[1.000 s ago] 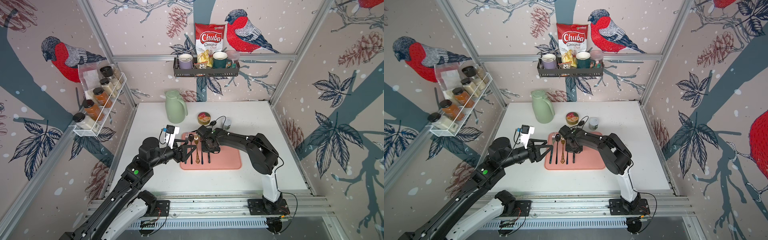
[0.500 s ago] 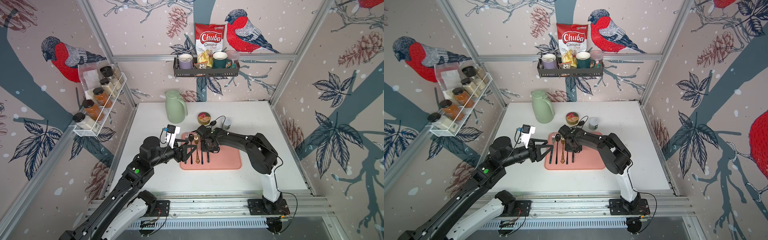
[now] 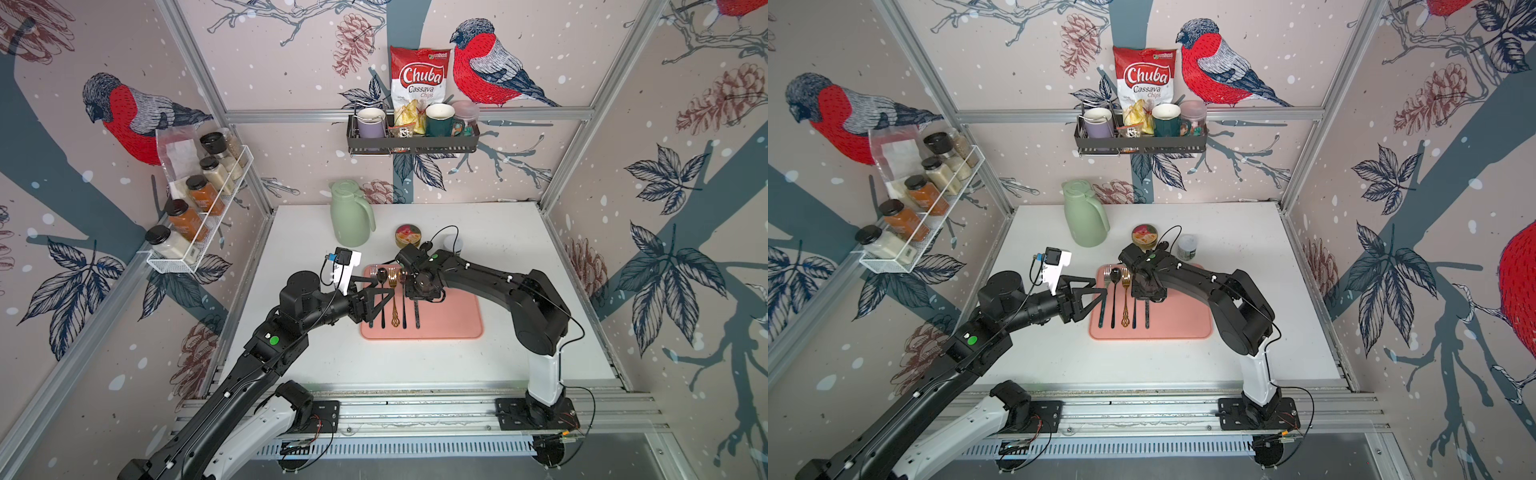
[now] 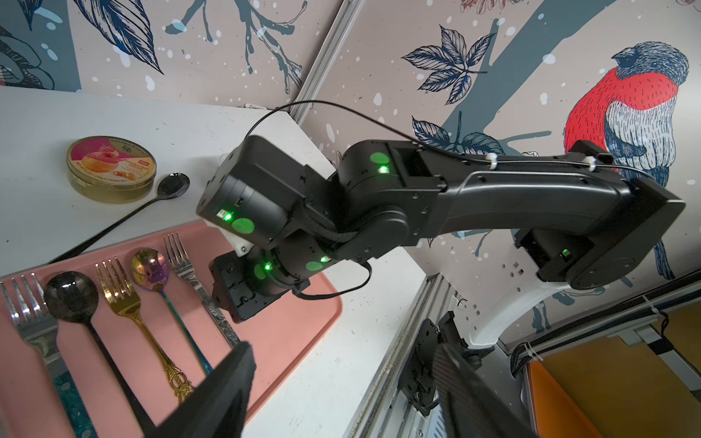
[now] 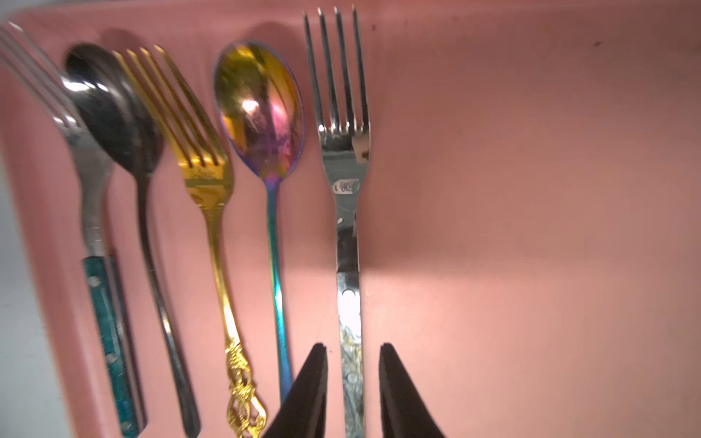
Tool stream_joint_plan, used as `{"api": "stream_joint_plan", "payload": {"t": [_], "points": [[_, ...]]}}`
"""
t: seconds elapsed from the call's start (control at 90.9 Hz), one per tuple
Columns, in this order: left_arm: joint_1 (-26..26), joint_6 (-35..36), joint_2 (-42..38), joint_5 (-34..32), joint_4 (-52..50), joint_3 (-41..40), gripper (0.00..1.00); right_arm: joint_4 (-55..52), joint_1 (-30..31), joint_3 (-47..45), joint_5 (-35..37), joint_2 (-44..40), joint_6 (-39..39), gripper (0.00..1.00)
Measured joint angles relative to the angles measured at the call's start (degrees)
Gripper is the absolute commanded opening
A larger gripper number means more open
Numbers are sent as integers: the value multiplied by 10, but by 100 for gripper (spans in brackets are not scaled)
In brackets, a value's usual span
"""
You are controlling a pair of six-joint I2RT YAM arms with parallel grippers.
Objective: Set the spoon and fork side by side
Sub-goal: Place the fork on the tray, then pick up the spoon from the center of the board.
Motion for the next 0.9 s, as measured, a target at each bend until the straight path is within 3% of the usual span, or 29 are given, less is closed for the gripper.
{"api": "stream_joint_plan", "payload": {"t": [0.209,0.429,0.561,0.66,0.902], "points": [[0,8,52,-41,-21,23,73,-5,-16,-15,6,-90,-2,28],[0,64,201,-72,-48,86,69,24,-43,-94,4,-183,-6,28],[-3,113,302,-101,-65,143,65,58,-67,-162,-2,-241,-6,27],[-4,159,377,-133,-108,213,50,80,-73,-200,-2,-273,-7,27],[-5,254,527,-211,-148,337,51,125,-68,-246,2,-325,-22,27]]}}
